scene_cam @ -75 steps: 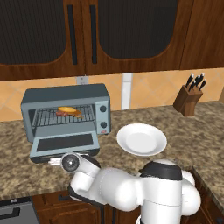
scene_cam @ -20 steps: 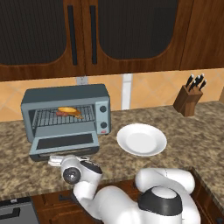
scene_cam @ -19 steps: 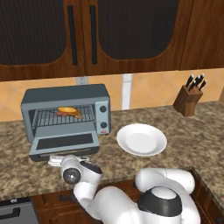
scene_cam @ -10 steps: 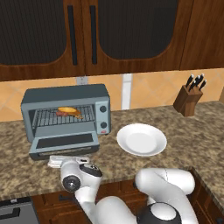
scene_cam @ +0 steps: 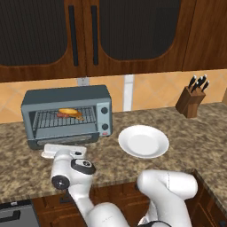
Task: Pick up the kebab skewer and baguette bread, and place them inside the toaster oven. Close the toaster oven door and start by setting the timer.
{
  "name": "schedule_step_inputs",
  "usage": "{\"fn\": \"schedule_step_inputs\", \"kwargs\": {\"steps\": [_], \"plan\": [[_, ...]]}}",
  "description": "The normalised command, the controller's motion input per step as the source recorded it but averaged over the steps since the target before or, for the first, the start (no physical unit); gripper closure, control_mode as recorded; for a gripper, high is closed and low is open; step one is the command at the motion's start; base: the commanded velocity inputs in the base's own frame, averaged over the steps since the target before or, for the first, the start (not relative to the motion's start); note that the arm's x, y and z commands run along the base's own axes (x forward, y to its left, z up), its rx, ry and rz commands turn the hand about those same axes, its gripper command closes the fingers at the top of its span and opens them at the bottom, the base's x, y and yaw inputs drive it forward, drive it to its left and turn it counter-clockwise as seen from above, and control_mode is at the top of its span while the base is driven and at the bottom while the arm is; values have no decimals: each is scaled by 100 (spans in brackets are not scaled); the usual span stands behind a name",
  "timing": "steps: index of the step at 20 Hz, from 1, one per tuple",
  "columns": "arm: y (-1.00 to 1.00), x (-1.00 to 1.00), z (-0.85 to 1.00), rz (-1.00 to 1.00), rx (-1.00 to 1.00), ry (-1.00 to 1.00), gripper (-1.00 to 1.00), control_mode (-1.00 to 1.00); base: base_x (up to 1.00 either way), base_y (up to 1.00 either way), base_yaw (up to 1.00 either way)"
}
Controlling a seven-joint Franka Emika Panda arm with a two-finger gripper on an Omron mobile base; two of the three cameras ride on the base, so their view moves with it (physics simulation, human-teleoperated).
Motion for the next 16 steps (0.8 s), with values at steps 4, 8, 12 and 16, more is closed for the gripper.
{"fn": "schedule_step_inputs", "kwargs": {"steps": [4, 8, 12, 16], "plan": [[0, 69, 43, 18, 0, -13, -100, -100, 0, 0, 0], [0, 74, 41, 19, 0, -12, -100, -100, 0, 0, 0], [0, 65, 2, 11, 2, 3, -100, -100, 0, 0, 0], [0, 40, -1, 7, 5, 12, -100, -100, 0, 0, 0]]}}
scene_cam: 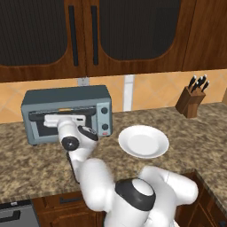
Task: Pick up the kebab skewer and baguette bread, and place them inside the toaster oven. Close the toaster oven door and start by setting the timer.
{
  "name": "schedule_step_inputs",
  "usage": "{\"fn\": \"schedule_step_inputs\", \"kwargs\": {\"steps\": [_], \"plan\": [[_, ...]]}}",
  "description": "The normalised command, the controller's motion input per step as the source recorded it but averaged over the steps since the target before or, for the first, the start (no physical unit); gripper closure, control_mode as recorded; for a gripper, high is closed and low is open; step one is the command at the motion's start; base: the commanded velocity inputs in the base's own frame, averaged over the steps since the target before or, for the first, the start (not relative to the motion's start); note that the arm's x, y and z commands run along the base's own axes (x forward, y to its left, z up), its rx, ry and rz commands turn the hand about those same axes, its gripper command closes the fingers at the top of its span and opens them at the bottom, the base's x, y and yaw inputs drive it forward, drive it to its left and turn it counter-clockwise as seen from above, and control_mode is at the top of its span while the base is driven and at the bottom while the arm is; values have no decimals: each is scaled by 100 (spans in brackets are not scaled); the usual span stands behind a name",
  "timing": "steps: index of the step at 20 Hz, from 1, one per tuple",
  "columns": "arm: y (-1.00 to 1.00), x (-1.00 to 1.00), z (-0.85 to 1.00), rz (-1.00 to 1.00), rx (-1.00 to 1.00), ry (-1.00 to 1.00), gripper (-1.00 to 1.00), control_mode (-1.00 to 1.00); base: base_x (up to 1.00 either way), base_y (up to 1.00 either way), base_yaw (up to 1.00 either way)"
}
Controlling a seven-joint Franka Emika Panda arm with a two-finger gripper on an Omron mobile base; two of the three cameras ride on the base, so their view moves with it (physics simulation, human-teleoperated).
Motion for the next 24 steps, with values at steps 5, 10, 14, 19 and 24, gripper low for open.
{"fn": "schedule_step_inputs", "kwargs": {"steps": [5, 10, 14, 19, 24], "plan": [[0, 37, -7, 3, 4, 12, -100, -100, 0, 0, 0], [0, 36, -2, 4, 5, 9, -100, -100, 0, 0, 0], [0, 41, -1, 4, 1, 3, -100, -100, 0, 0, 0], [0, 41, 0, 3, 1, 3, -100, -100, 0, 0, 0], [0, 17, 5, 4, 1, 2, -100, -100, 0, 0, 0]]}}
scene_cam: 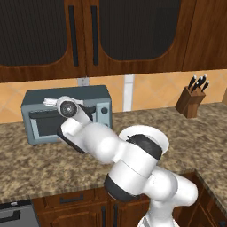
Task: Pick up the kebab skewer and baguette bread, and place them inside the toaster oven. Close the toaster oven door and start by setting the timer.
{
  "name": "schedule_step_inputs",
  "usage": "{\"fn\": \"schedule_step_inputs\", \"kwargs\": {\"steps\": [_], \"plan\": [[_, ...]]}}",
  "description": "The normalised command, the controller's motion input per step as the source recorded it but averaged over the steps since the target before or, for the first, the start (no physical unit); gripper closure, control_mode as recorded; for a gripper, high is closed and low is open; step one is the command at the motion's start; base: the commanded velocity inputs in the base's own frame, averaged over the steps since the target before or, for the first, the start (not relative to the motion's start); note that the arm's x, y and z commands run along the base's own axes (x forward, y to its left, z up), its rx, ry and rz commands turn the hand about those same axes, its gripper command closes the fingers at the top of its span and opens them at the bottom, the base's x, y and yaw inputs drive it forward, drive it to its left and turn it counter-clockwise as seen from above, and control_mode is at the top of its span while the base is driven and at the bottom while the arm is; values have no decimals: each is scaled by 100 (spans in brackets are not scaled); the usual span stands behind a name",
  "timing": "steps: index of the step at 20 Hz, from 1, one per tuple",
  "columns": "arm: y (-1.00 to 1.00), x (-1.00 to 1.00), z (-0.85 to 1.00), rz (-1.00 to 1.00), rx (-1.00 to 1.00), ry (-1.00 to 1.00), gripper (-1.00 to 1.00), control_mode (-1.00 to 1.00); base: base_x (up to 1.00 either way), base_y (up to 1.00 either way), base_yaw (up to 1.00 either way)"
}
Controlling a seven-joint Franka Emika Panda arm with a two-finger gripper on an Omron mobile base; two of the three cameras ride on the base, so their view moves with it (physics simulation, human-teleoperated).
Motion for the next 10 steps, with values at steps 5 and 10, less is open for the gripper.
{"fn": "schedule_step_inputs", "kwargs": {"steps": [5, 10], "plan": [[0, -31, 47, 1, 0, 4, -100, -100, 0, 0, 0], [0, -71, 34, 0, 2, 12, -100, -100, 0, 0, 0]]}}
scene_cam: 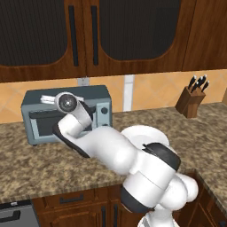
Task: Pick up the kebab skewer and baguette bread, and place them inside the toaster oven. Close the toaster oven door and start by setting the timer.
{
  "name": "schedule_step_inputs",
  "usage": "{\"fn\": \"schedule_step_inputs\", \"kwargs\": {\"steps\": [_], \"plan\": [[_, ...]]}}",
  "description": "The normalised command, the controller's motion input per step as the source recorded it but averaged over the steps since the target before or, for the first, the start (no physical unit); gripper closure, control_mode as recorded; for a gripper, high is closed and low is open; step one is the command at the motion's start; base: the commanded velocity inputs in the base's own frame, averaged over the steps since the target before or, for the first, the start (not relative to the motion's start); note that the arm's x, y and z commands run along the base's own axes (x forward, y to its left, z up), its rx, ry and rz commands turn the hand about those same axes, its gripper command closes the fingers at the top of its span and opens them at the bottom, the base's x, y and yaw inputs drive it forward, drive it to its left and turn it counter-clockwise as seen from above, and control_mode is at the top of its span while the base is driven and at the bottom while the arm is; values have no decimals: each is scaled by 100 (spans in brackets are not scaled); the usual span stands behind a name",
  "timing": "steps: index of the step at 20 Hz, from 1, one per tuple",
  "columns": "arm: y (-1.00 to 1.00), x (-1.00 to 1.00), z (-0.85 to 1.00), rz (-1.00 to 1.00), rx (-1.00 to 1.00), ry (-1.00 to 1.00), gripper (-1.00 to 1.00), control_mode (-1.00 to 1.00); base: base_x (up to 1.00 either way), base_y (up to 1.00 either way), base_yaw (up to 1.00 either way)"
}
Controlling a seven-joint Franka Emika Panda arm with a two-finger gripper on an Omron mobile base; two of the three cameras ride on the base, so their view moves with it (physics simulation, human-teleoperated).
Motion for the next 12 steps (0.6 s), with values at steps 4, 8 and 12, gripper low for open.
{"fn": "schedule_step_inputs", "kwargs": {"steps": [4, 8, 12], "plan": [[0, -91, 42, 0, 2, 9, -100, -100, 0, 0, 0], [0, -71, 54, 0, 1, 10, -100, -100, 0, 0, 0], [-9, -47, 13, 0, 0, 9, -100, -100, 0, 0, 0]]}}
